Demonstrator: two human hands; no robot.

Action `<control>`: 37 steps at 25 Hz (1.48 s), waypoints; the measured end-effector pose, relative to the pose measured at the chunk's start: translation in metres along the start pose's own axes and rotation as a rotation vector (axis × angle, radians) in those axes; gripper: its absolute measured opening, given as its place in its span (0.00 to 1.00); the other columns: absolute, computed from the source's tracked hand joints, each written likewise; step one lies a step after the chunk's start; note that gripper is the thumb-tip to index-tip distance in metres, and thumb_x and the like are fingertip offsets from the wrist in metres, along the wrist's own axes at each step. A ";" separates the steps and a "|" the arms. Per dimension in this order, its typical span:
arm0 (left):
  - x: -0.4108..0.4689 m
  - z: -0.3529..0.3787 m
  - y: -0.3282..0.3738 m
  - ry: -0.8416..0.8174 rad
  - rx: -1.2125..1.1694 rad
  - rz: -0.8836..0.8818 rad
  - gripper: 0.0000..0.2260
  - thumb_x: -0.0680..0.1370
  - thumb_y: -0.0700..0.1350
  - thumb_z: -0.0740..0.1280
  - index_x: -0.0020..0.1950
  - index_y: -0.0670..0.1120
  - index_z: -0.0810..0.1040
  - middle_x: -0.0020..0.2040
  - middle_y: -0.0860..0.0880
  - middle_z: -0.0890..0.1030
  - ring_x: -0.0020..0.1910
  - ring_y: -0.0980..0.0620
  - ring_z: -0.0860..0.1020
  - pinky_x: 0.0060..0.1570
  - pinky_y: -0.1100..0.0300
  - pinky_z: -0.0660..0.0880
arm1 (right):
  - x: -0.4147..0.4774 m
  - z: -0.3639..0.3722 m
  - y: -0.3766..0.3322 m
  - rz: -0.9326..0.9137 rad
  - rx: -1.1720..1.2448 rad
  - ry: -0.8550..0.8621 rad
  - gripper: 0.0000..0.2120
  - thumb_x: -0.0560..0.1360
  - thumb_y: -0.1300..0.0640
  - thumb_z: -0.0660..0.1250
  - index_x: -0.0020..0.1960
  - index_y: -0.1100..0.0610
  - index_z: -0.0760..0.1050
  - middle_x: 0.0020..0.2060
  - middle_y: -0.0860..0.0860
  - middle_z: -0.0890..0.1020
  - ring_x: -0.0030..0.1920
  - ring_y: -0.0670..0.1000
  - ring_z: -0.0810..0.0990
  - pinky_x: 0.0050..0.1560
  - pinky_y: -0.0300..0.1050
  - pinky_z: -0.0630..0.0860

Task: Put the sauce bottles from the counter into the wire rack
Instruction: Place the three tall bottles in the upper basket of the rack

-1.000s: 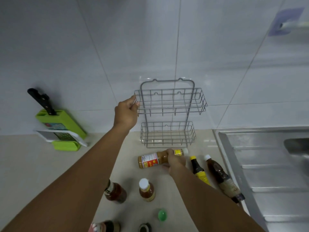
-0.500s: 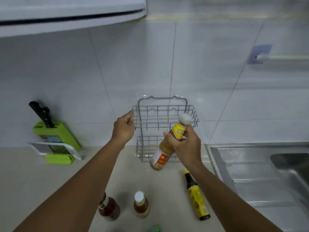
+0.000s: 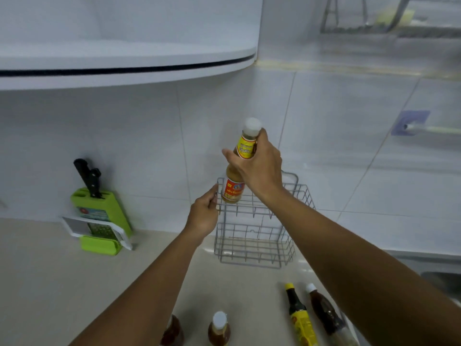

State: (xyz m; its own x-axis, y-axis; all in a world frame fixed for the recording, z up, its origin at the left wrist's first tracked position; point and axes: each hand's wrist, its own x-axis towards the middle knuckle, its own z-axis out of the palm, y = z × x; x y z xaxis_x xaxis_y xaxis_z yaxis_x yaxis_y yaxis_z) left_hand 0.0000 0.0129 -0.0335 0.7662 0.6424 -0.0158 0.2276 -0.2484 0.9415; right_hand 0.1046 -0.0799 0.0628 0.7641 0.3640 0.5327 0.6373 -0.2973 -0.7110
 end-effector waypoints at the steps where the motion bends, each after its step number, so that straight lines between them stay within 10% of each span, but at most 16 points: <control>1: 0.001 -0.001 -0.001 -0.008 -0.006 0.004 0.20 0.86 0.41 0.54 0.78 0.51 0.65 0.76 0.52 0.70 0.74 0.52 0.68 0.65 0.65 0.63 | 0.000 0.008 0.001 -0.008 -0.024 -0.022 0.26 0.68 0.37 0.75 0.56 0.50 0.70 0.43 0.48 0.83 0.42 0.51 0.83 0.45 0.54 0.83; 22: -0.004 -0.006 0.000 -0.084 -0.056 -0.020 0.22 0.85 0.41 0.54 0.79 0.54 0.63 0.72 0.52 0.74 0.63 0.55 0.73 0.60 0.60 0.68 | -0.016 0.033 0.008 0.099 -0.212 -0.306 0.33 0.67 0.31 0.72 0.62 0.51 0.70 0.53 0.49 0.82 0.52 0.53 0.83 0.52 0.57 0.83; 26: -0.011 -0.005 0.000 -0.092 0.095 -0.241 0.26 0.83 0.42 0.56 0.81 0.47 0.56 0.80 0.46 0.63 0.77 0.44 0.64 0.71 0.51 0.65 | -0.018 0.022 0.014 0.132 -0.202 -0.423 0.38 0.64 0.32 0.75 0.65 0.51 0.70 0.57 0.49 0.82 0.55 0.53 0.82 0.54 0.58 0.82; 29: -0.021 -0.009 0.005 -0.170 0.288 -0.432 0.23 0.78 0.43 0.59 0.73 0.39 0.67 0.72 0.39 0.72 0.69 0.40 0.73 0.56 0.56 0.71 | -0.025 -0.001 0.019 0.134 -0.177 -0.471 0.45 0.63 0.34 0.78 0.73 0.50 0.65 0.65 0.51 0.77 0.62 0.53 0.79 0.59 0.57 0.79; 37: -0.046 0.095 0.045 -0.675 0.717 -0.157 0.17 0.77 0.50 0.60 0.57 0.42 0.81 0.52 0.41 0.86 0.48 0.42 0.85 0.52 0.47 0.83 | -0.109 -0.088 0.105 0.048 -0.090 -0.146 0.09 0.76 0.56 0.70 0.55 0.52 0.79 0.42 0.48 0.81 0.39 0.48 0.79 0.44 0.52 0.81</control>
State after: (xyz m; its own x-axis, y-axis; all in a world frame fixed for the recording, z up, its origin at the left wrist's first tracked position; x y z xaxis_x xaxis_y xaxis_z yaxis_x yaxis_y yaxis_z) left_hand 0.0320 -0.0965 -0.0227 0.8266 0.2144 -0.5204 0.4947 -0.7177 0.4901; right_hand 0.0974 -0.2284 -0.0297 0.7750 0.4701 0.4222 0.6121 -0.3928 -0.6863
